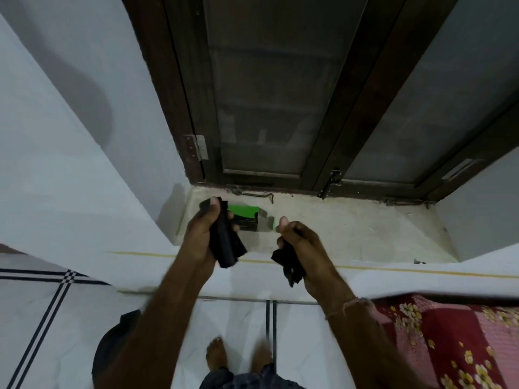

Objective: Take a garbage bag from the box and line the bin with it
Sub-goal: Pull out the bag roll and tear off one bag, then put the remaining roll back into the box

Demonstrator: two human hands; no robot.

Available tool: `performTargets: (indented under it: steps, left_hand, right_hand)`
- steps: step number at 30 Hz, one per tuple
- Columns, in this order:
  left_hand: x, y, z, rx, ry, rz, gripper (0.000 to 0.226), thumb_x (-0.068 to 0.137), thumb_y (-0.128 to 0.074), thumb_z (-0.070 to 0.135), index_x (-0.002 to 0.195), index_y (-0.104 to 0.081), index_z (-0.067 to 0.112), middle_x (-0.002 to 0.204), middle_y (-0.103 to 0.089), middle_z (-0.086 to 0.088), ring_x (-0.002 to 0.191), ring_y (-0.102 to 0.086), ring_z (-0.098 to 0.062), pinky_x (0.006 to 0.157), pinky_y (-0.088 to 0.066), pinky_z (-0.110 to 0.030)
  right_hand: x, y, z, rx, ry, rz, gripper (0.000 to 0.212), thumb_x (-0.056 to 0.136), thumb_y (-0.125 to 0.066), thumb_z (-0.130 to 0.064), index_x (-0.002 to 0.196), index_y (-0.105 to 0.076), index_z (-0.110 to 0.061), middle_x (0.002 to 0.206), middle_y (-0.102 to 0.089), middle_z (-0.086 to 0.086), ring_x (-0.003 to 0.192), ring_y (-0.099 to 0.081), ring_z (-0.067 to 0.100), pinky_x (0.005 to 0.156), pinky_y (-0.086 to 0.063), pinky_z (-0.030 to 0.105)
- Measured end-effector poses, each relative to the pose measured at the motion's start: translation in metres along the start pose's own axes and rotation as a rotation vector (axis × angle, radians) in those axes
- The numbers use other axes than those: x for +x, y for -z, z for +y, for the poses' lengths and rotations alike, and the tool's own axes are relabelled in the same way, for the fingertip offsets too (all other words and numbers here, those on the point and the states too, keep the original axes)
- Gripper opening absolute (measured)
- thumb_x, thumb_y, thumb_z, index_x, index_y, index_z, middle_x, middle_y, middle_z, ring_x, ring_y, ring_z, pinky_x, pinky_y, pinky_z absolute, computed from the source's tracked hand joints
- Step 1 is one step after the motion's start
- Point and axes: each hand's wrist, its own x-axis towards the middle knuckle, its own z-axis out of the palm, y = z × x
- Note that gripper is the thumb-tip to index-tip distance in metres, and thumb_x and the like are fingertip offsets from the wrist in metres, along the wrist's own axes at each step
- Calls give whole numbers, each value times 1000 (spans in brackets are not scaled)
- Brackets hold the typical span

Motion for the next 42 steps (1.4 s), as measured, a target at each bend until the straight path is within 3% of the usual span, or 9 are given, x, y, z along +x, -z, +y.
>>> performTargets:
  steps: [4, 10, 17, 25, 27, 29, 33, 38, 42]
  left_hand:
    - [3, -9, -12, -84, 100, -61, 29, 99, -58, 28, 115, -55, 5, 93, -66, -11, 79, -72, -23, 73, -61, -34]
    - [8, -14, -25, -262, 93, -30, 14, 95, -59, 25, 100, -63, 12, 90, -70, -5, 93, -71, -21, 89, -61, -42]
    - [14, -6, -25, -118, 88, -75, 15, 93, -57, 28, 99, -64, 16, 99, -75, -4, 96, -70, -24, 82, -62, -42]
    - [29, -17, -31, -90, 72, -50, 25, 88, -66, 35, 98, -77, 15, 109, -76, -10, 113, -68, -32, 95, -59, -46]
    - [37, -11, -28, 172, -58, 23, 56, 84, -68, 62, 117, -66, 16, 122, -69, -9, 126, -61, -34, 99, -55, -46]
    - [49, 8, -26, 838, -325, 120, 86, 72, -65, 81, 135, -55, 23, 140, -56, -7, 132, -52, -30, 102, -48, -45]
    - [76, 48, -34, 1658, -339, 94, 100, 74, -80, 60, 158, -36, 28, 165, -23, -17, 150, -23, -44, 106, -39, -63]
    - [91, 52, -37, 1553, -394, 46, 62, 83, -81, 32, 138, -57, 22, 134, -50, -14, 118, -60, -33, 85, -58, -45]
    - [85, 53, -28, 1357, -538, 0, 53, 84, -82, 23, 132, -62, 16, 128, -51, -14, 104, -56, -19, 83, -52, -28]
  right_hand:
    - [-2, -20, 4, -67, -24, -132, 44, 99, -61, -42, 115, -69, -3, 66, -53, -1, 52, -46, 13, 54, -46, 26]
    - [3, -26, 16, -300, 78, -141, 49, 69, -90, -48, 108, -74, -24, 84, -77, 7, 65, -71, 34, 68, -64, 49]
    - [4, -15, 20, -131, 162, -131, 32, 93, -74, -10, 124, -71, -11, 82, -79, 5, 62, -63, 38, 62, -62, 40]
    - [14, -6, 28, -185, 228, -184, 43, 98, -69, -14, 139, -63, -25, 99, -78, 13, 59, -62, 32, 59, -58, 48]
    - [17, 1, 25, -125, 226, -125, 40, 99, -66, -13, 138, -65, -23, 103, -78, 7, 60, -63, 31, 61, -56, 45]
    - [21, 14, 22, -84, 212, -44, 38, 99, -65, -11, 134, -67, -24, 99, -79, 1, 62, -61, 36, 57, -55, 39]
    - [36, 38, 33, -167, 181, 98, 36, 98, -67, -9, 127, -71, -31, 85, -78, -2, 55, -52, 33, 42, -45, 25]
    - [46, 47, 41, -354, 200, 161, 39, 97, -69, -13, 125, -70, -40, 88, -72, -3, 44, -54, 17, 41, -45, 22]
    - [47, 59, 35, -501, 280, 171, 40, 98, -68, -18, 133, -67, -38, 106, -74, 0, 47, -62, 18, 43, -48, 22]
